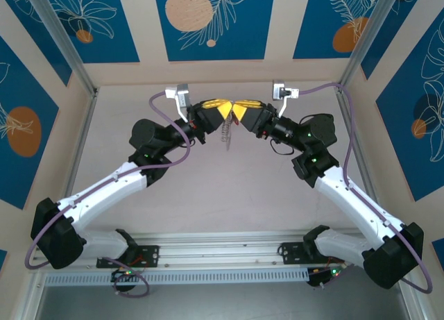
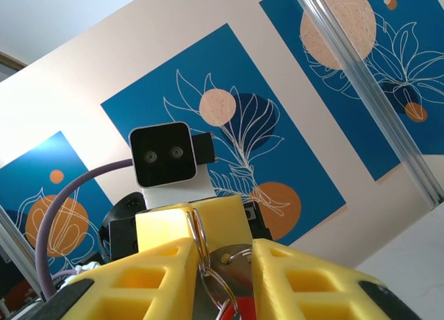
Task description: Put the keys on the keyring
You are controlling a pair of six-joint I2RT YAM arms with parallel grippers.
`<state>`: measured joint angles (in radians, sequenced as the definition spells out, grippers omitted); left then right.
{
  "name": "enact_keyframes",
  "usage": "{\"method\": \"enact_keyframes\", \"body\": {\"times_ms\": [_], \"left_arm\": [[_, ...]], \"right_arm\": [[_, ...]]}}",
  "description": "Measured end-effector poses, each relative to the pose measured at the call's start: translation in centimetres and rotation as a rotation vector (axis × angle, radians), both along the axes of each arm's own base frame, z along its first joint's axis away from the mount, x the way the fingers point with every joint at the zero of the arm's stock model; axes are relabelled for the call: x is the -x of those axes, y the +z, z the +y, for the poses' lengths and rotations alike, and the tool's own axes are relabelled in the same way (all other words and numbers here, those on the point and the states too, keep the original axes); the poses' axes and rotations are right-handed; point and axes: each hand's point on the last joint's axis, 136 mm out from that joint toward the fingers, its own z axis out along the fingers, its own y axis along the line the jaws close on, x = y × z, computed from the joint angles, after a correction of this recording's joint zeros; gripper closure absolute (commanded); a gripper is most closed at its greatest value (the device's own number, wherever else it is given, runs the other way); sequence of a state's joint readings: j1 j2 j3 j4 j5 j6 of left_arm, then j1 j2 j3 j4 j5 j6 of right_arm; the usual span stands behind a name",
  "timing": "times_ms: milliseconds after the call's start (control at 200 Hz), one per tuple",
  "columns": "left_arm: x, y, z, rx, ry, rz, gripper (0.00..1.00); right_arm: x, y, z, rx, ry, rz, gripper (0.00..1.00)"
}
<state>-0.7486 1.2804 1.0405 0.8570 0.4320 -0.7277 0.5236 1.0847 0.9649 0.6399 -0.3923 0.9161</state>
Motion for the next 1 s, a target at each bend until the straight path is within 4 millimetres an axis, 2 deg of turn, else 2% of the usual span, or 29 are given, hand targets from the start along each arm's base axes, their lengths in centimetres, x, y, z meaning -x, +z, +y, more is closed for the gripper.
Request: {"method": "enact_keyframes", "body": {"times_ms": [285,595,925,960,995], "left_arm": [[0.1,-0.1,-0.1,-0.001,-0.003,0.001,1.00],[0.1,0.1,0.0,0.006,0.002,0.000,1.00],[0.0,0.2,0.0,0.013,0.010,0.003,1.00],[0.0,0.0,-0.1,0.009,0.011,0.009,0.93],[-0.1,-0.1,-0.1,0.005,0.013,0.012,0.82]], "right_arm": [[0.2,0.4,0.0,-0.004,0.004,-0.010,0.78],[0.5,0.7,0.1,0.001,0.008,-0.036,1.00],[0.6,0.9,0.1,0.011,0.002,-0.045,1.00],[0.6,0.8,0.0,0.016,-0.003,-0.043,1.00],[0.5,0.7,0.0,0.022,-0.007,-0.038,1.00]]}}
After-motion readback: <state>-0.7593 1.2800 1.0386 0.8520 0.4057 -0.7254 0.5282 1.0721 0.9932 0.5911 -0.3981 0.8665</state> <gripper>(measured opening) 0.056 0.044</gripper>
